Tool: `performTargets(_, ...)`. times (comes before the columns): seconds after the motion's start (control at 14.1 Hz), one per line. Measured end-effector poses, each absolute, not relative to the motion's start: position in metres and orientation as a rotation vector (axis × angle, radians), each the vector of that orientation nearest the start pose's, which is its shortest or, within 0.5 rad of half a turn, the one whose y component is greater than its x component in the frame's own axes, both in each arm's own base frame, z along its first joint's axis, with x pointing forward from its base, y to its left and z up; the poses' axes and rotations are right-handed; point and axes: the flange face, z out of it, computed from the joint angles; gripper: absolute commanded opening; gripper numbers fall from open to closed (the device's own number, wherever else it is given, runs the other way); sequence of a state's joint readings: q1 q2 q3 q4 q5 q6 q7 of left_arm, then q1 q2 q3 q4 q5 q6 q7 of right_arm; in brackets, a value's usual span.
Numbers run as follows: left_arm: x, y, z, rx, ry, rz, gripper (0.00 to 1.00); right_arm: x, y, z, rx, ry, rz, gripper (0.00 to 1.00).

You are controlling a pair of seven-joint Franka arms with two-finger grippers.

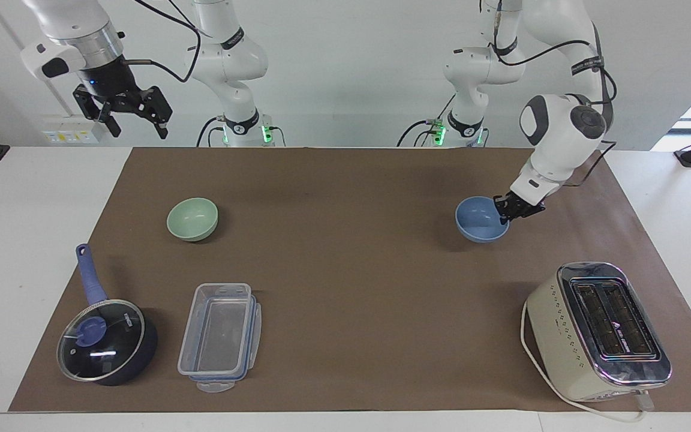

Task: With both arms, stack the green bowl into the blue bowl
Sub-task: 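Grasp the blue bowl rim and slide it toward the table center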

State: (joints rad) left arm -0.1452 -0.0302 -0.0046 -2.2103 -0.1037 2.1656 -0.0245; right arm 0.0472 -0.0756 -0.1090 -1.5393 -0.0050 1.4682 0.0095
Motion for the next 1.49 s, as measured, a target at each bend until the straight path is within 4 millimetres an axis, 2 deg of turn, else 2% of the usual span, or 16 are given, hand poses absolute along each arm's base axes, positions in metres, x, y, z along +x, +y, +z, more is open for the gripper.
performTargets(0.14,0.508,-0.139,0.399,-3.225,0.052,0.025,0.0,0.519,-0.035,0.671,-3.136,0.112,-0.006,1.0)
performTargets(0.35,0.483,-0.222,0.407,-3.23,-0.025,0.02,0.0,0.519,-0.035,0.671,-3.136,0.112,-0.006,1.0)
performTargets(0.5,0.465,-0.269,0.41,-3.24,-0.043,-0.003,0.0,0.519,-0.035,0.671,-3.136,0.112,-0.006,1.0)
performTargets(0.64,0.452,-0.302,0.401,-3.25,-0.033,-0.024,0.0,0.519,-0.035,0.671,-3.136,0.112,-0.006,1.0)
performTargets(0.99,0.443,-0.326,0.376,-3.246,0.021,-0.018,0.0,0.519,-0.035,0.671,-3.136,0.112,-0.006,1.0)
performTargets(1.28,0.427,-0.359,0.347,-3.263,0.087,-0.02,0.0,0.519,-0.035,0.671,-3.136,0.112,-0.006,1.0)
performTargets(1.49,0.424,-0.364,0.335,-3.264,0.083,0.008,0.0,0.519,-0.035,0.671,-3.136,0.112,-0.006,1.0)
